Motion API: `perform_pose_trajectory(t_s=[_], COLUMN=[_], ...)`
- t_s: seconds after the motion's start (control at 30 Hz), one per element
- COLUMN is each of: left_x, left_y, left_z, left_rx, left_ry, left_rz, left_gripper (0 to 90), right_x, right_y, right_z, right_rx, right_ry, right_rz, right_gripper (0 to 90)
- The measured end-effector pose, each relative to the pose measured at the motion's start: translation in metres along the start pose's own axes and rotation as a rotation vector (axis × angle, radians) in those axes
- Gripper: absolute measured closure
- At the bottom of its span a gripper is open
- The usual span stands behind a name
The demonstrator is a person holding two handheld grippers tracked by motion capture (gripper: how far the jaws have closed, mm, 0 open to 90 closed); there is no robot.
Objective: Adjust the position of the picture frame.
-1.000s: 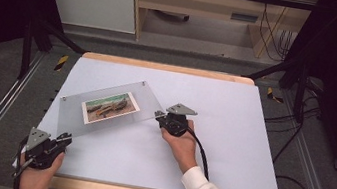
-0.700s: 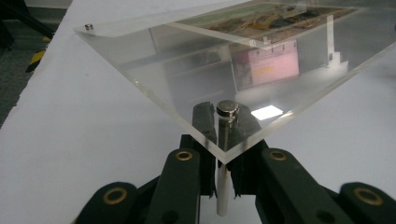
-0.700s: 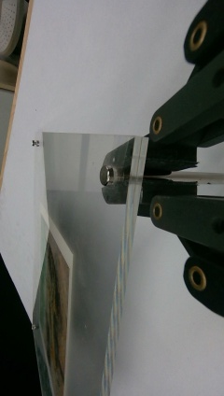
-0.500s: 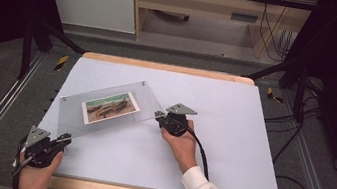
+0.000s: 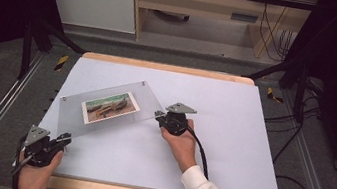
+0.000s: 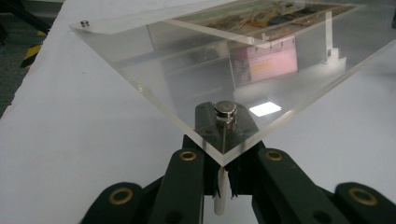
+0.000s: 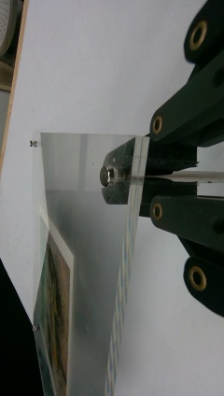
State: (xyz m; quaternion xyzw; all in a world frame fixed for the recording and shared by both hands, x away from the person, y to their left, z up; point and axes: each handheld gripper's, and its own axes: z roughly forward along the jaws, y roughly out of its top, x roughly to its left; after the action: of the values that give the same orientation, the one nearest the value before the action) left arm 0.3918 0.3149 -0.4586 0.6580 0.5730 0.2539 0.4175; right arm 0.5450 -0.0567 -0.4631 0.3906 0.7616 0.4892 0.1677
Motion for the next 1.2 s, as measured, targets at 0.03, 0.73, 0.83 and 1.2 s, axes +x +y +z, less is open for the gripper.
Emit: perform_pose_trajectory(t_s=[0.03,0.73,0.83,1.2], left_x=[0.0002,0.0026,0.0014,0.0001], left_y=[-0.0001,0.0002,0.0017,0.0074], left_z=[0.0003,0.0053,0.0038,-0.0027], left_rx=[-0.003,-0.022,-0.036,-0.063], left_ry=[-0.003,-0.02,-0.003,0.029], left_rz=[-0.001,-0.008,0.005,0.027], left_gripper=[83.4,83.6,83.8,83.4], right_x=[0.0001,-0.0004,0.0004,0.0056], right_y=[0.0003,0.0005,0.0017,0.0071], right_z=[0.0001,0.0003,-0.0007,-0.0055], right_rx=[0.0,0.0,-0.009,-0.051], right_ry=[-0.001,0.0,0.002,-0.003], right_rz=[0.0,0.007,-0.008,-0.039], right_gripper=[84.4,84.2,84.8,85.4])
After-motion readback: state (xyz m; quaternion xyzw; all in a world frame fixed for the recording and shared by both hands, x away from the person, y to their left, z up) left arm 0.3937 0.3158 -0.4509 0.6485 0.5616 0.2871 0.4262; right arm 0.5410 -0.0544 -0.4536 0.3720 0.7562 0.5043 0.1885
